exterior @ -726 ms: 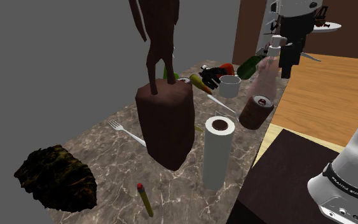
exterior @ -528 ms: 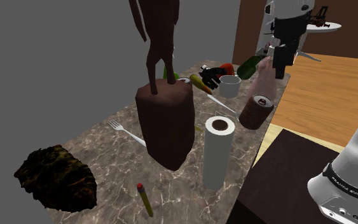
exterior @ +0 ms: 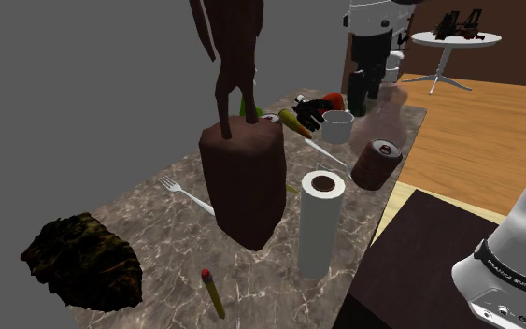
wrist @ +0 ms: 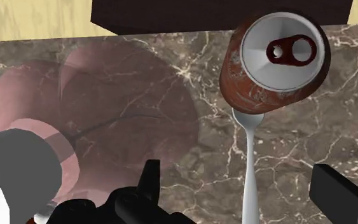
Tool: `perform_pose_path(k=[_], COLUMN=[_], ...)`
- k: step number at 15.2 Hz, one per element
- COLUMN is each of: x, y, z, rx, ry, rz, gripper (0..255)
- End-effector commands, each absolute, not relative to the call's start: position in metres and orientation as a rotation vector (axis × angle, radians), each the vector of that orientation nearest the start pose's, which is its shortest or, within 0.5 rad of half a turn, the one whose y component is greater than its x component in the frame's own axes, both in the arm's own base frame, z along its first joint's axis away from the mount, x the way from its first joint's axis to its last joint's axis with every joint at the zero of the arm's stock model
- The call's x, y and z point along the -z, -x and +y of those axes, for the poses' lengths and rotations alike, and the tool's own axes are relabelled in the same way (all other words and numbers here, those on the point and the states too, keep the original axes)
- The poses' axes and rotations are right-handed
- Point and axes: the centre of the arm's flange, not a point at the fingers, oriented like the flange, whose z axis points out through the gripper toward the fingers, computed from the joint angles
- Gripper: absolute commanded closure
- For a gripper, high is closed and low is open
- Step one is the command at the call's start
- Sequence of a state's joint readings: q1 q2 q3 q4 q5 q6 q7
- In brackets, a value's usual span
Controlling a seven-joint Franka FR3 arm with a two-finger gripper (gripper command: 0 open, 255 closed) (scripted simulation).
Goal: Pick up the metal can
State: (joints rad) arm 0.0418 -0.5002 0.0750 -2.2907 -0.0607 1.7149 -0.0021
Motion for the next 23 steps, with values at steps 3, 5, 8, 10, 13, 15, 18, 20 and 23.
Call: perform_pose_path(k=[3, 5, 8, 10, 13, 15, 18, 20, 23], x=[-0.508, -0.502, -0.494, -0.489, -0.482, -0.478, -0.472, -0.467, -0.451], y=[-0.436, -0.458, -0.492, -0.514, -0.548, -0.570, -0.604, -0.604, -0.604], z=[0.053, 0.060, 0.071, 0.078, 0.090, 0.098, 0.111, 0.111, 0.111], rx=[-0.132, -0.112, -0.084, -0.065, -0.037, -0.018, 0.009, 0.009, 0.009], ry=[3.209, 3.198, 3.182, 3.171, 3.155, 3.143, 3.126, 3.126, 3.126], rz=[-0.207, -0.218, -0.235, -0.247, -0.263, -0.274, -0.291, -0.291, -0.291], gripper=[0, 0, 0, 0, 0, 0, 0, 0, 0])
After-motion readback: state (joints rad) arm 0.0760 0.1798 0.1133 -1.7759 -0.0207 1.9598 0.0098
